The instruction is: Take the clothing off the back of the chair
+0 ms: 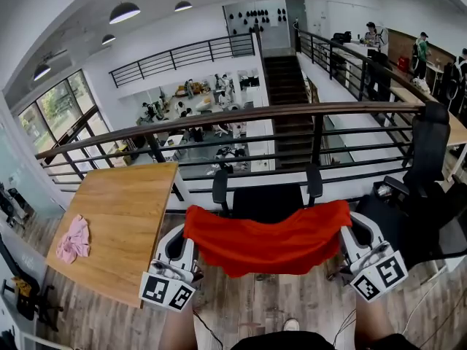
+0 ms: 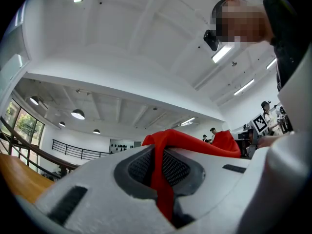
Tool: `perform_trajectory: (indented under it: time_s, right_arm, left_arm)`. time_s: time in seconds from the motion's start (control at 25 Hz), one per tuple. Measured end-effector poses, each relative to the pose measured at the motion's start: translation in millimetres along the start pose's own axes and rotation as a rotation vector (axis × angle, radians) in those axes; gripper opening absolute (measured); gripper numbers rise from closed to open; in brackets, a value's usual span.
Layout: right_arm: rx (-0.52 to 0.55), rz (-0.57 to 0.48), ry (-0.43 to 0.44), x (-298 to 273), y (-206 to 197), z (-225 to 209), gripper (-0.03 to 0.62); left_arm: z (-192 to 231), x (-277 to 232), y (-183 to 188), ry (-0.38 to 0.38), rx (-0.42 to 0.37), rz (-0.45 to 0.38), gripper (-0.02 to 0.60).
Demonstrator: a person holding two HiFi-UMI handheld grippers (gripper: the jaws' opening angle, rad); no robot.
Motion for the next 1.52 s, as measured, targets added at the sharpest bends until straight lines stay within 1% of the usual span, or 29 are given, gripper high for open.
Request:
perform_trajectory:
  time_s: [0.16, 0.32, 0.48, 0.68, 0.92, 1.04, 1.16, 1.36, 1.52]
  right_arm:
    - [0.016, -0.016, 0.008, 9, 12, 17, 0.046]
    - [0.026, -0.029, 0.007, 21, 16, 29, 0.046]
    - [0.019, -0.018, -0.008, 33, 9, 37, 0.046]
    - [-0.006, 0.01, -0.038, 48, -9, 44, 0.046]
    - [-0.038, 0.064, -0.069, 61, -37, 53, 0.046]
    - [-0.049, 0.09, -0.084, 62, -54, 56, 0.046]
    - [-0.06, 0.126, -0.106, 68, -73, 52, 0.046]
    - [-0.09, 0.185, -0.143, 77, -100, 43, 0.046]
    - [-0.113, 0.219, -0.151, 78, -117, 38, 0.046]
  left_arm:
    - [0, 13, 16, -0.002, -0.005, -0.019, 0.029]
    - [-3, 25, 23, -0.01, -0.002, -0.025, 0.029]
    - [-9, 39, 21, -0.02, 0.006, -0.012, 0.029]
    - [-18, 52, 11, -0.035, 0.029, 0.008, 0.029]
    - [-37, 70, -12, -0.053, 0.086, 0.064, 0.029]
    - [-40, 79, -28, -0.052, 0.091, 0.098, 0.029]
    - [-47, 86, -46, -0.048, 0.092, 0.134, 0.029]
    - [-54, 98, -78, -0.042, 0.136, 0.187, 0.029]
    - [-62, 106, -104, -0.045, 0.164, 0.24, 0.029]
Point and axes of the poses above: the fingertips, and each gripper's own axes: x backward along the fingers, z to its left, y out of its top, the point moved 5 cm from there along x, backward along the fingers, and after that the axes turned 13 degrees about -x, right-handed, at the moved point
